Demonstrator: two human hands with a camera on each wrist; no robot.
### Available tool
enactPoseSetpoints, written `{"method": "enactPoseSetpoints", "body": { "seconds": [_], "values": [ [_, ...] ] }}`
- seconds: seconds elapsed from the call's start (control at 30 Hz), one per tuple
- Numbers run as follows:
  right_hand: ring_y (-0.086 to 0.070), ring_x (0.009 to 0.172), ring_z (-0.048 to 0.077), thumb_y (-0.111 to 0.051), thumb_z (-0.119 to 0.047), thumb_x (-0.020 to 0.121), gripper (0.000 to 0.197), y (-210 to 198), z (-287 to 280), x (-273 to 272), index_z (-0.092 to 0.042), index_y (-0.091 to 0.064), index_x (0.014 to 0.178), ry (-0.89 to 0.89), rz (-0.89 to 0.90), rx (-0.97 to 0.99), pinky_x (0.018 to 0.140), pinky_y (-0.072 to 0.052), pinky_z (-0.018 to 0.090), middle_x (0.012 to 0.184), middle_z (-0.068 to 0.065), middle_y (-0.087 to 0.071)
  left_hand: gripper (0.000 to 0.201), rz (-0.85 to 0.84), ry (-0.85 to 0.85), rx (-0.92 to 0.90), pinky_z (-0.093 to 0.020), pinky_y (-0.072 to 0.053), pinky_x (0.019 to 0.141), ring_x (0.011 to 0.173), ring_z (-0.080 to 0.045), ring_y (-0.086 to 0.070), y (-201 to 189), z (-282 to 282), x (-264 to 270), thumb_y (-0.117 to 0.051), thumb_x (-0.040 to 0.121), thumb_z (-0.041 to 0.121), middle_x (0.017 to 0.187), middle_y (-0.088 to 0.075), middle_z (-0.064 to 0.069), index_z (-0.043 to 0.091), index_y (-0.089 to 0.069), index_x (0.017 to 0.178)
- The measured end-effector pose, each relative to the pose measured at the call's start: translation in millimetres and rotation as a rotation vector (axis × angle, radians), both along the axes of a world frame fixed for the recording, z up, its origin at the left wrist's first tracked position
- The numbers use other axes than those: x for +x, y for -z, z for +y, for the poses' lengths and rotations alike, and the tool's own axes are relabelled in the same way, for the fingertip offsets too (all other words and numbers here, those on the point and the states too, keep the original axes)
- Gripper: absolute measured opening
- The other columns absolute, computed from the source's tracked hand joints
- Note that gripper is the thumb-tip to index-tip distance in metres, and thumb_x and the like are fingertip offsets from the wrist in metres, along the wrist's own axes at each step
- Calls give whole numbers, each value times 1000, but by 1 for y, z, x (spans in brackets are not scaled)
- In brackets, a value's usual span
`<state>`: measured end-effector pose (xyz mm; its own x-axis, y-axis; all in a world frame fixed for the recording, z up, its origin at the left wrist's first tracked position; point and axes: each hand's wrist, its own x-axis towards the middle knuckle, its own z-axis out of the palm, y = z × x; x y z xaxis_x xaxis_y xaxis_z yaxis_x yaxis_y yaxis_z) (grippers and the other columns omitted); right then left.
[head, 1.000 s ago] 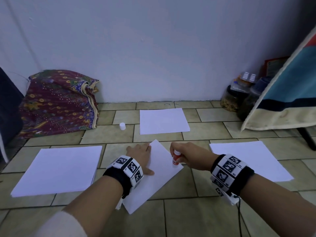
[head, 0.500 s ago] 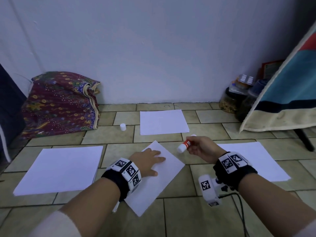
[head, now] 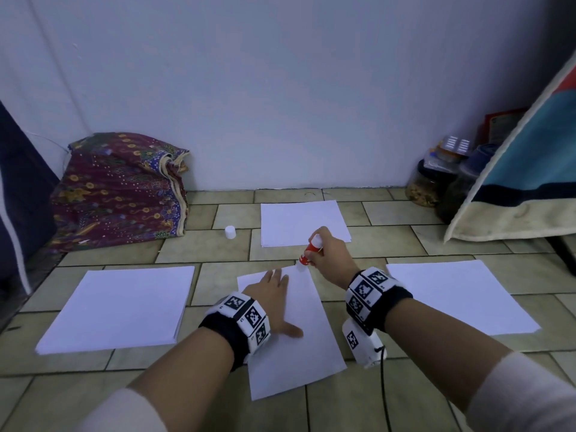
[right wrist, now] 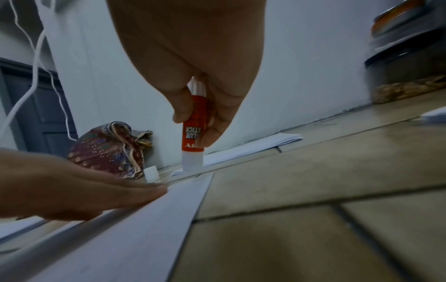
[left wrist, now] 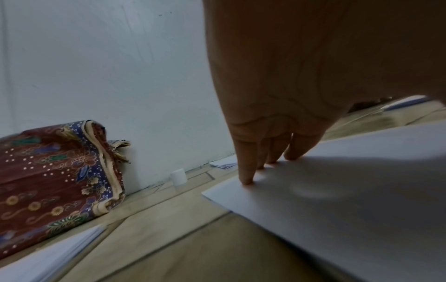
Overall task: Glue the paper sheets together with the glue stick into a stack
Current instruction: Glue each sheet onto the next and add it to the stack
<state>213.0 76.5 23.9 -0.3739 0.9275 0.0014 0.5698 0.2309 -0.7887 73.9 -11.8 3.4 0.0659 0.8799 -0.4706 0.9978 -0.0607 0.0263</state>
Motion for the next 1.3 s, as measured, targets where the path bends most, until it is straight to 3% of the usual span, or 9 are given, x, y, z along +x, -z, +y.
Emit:
{"method": "enactPoseSetpoints", "body": {
  "seconds": [0.13,0.2,0.47,0.6,0.8,1.0,1.13,1.2,1.3],
  "values": [
    [-53,73,13,-46,-5,96,10,2,-3,-8,-7,-43,105,-61,-144,54,59,-40,16,87,4,-55,124,-26,-41,-12,-48,-15,117,149,-23,9,4,-1,2,-59,74,74,160,16,-10,9,12,152],
    [-53,74,12,-42,-3,97,8,0,-4,-9,-8,-40,102,-117,-205,77,56,-37,11,85,3,-54,125,-14,-49,-25,-47,-13,118,148,-24,10,4,0,4,-60,74,72,160,16,-10,8,13,152],
    [-62,86,26,-53,-4,91,20,-1,-12,8,-15,-37,96,-330,-346,114,76,-53,40,96,12,-65,125,-21,-53,-25,-47,-13,118,148,-24,10,6,2,3,-61,74,72,160,17,-11,8,14,152],
    [-64,86,22,-56,-4,89,20,-3,-27,30,-15,-41,97,-466,-332,69,79,-53,42,93,9,-69,124,-8,-27,-4,-45,-19,117,149,-24,9,5,0,1,-58,74,75,160,15,-11,7,12,152],
    [-67,85,16,-53,-3,91,16,-9,-60,66,-13,-40,91,-679,-311,13,78,-55,34,95,9,-68,124,15,22,25,-43,-23,116,149,-23,4,2,-2,-2,-55,74,77,160,13,-11,8,12,152],
    [-64,82,20,-54,-4,88,29,-14,-77,77,-24,-33,83,-779,-381,39,72,-52,35,93,7,-66,97,-30,98,104,-40,-34,108,143,-23,-17,0,0,-9,-58,76,72,156,-11,-9,34,-9,151],
    [-55,69,10,-63,-15,89,22,-12,-67,80,-22,-42,88,-679,-360,-18,63,-43,21,82,-3,-59,83,35,102,135,-40,-36,100,135,-24,-26,-3,1,-10,-52,80,71,148,-23,-7,34,-21,147],
    [-54,59,5,-66,-12,88,20,-9,-56,84,-16,-47,83,-498,-156,-177,57,-43,18,74,-3,-57,78,105,95,166,-41,-32,99,132,-25,-28,-3,2,-10,-47,82,73,144,-28,-8,31,-27,144],
    [-54,50,19,-66,-5,87,16,-7,-38,87,-3,-51,81,-192,151,-325,49,-45,27,68,11,-60,77,222,67,222,-44,-26,100,133,-28,-22,-5,-2,-7,-40,83,75,146,-24,-10,22,-34,139]
  ]
}}
